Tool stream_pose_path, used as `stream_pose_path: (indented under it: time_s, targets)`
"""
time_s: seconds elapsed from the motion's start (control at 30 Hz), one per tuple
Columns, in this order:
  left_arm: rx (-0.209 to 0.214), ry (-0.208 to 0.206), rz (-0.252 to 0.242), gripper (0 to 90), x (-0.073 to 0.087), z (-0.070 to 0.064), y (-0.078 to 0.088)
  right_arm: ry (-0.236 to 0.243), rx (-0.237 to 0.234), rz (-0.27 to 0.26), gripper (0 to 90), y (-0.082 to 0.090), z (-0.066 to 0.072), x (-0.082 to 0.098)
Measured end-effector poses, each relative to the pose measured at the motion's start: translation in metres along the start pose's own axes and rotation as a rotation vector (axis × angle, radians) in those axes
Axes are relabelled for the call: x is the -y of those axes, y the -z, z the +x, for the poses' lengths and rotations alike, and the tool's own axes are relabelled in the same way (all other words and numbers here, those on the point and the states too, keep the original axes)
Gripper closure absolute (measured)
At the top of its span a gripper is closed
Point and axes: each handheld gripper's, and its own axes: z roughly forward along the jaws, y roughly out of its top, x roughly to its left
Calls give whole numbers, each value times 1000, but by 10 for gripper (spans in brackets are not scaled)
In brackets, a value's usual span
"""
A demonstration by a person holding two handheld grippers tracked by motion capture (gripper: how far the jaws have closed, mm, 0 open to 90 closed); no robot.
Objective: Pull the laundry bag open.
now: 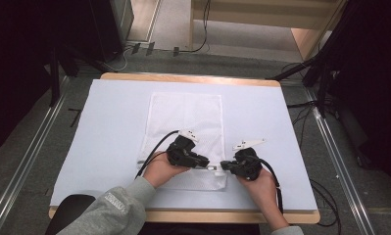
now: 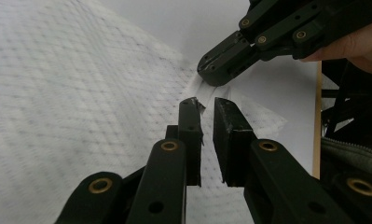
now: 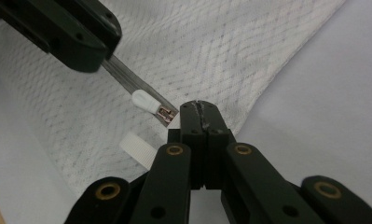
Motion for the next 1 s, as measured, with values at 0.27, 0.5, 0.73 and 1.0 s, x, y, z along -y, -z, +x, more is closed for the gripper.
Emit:
stream_pose_path:
  time_s: [0.27,0.5,0.73,1.0]
  targets:
    - [-12,3,29,788,0,3,-11,26,16,-3,900,-3,2,3]
    - [4,25,28,780,2,7,-18,17,6,-10,900,-3,0,4]
    - [21,4,49,788,4,2,-28,20,15,-8,900,-3,2,4]
    - [0,-28,34,807,5,-1,-31,54,2,-17,900,-3,0,5]
